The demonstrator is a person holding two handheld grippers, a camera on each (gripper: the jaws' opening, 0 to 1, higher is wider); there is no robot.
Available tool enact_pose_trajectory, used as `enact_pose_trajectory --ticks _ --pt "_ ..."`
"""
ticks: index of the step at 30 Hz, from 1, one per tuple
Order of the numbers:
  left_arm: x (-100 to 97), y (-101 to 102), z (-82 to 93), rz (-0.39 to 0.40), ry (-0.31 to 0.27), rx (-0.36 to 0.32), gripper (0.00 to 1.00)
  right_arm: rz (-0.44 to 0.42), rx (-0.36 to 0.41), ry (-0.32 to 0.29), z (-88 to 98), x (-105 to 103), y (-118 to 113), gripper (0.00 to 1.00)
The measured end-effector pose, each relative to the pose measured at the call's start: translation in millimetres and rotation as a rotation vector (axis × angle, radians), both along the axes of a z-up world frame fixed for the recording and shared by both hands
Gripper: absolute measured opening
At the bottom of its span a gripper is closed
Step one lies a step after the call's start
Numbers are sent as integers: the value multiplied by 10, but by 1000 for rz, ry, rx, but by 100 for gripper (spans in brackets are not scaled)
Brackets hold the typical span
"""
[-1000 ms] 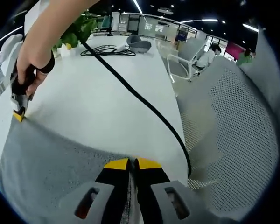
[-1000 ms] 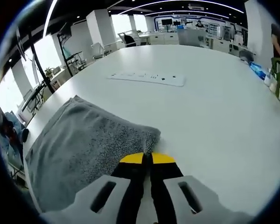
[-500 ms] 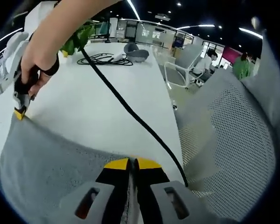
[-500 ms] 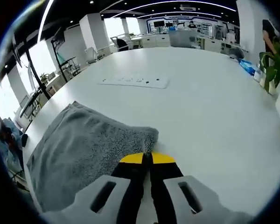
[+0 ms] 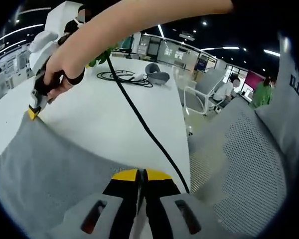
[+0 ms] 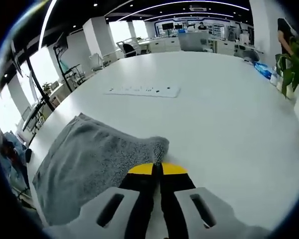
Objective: Fold the towel on the table until its edges align and the towel forms a compact rectangular stack.
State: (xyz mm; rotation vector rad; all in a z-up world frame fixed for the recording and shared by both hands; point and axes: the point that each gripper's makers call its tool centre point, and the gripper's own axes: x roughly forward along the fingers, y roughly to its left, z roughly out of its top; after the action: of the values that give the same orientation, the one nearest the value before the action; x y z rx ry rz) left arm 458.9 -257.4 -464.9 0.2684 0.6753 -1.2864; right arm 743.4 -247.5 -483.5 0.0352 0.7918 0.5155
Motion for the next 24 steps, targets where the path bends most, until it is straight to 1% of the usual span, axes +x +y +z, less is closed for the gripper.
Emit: enact_pose_trajectory --ticks 1,2,4,8,9,11,12,14,18,19,20,21,22,24 --pt "-5 8 19 3 2 -8 4 -3 -1 -5 4 58 -15 0" --pt "-12 13 45 5 3 -11 4 -3 -2 -5 11 72 -11 0" --pt "-22 31 74 9 -1 -15 4 4 -6 -6 66 21 27 0" --pt "-2 76 158 31 -10 -34 4 10 -4 -6 16 159 50 0" --pt "0 86 173 34 -11 -36 4 9 -3 -5 41 137 58 0" --pt "8 116 224 45 -13 -44 4 -21 45 9 94 137 105 0" --pt "8 127 283 53 -12 -53 4 -29 60 10 107 157 121 0" --pt "11 147 312 65 -10 -61 4 -32 63 9 200 80 151 0" --pt "24 216 309 104 -2 -86 4 -21 70 0 269 125 220 0" --pt "25 228 325 110 -3 -89 4 -18 70 -3 311 80 242 0" --pt "30 252 341 117 -7 -95 4 -13 71 -7 352 55 267 0" --pt "32 267 358 122 -9 -99 4 -12 71 -11 334 126 266 0" --pt "40 290 401 131 -11 -107 4 -11 67 -25 355 168 271 0" --pt "52 319 471 144 -20 -121 4 -8 65 -41 444 93 309 0"
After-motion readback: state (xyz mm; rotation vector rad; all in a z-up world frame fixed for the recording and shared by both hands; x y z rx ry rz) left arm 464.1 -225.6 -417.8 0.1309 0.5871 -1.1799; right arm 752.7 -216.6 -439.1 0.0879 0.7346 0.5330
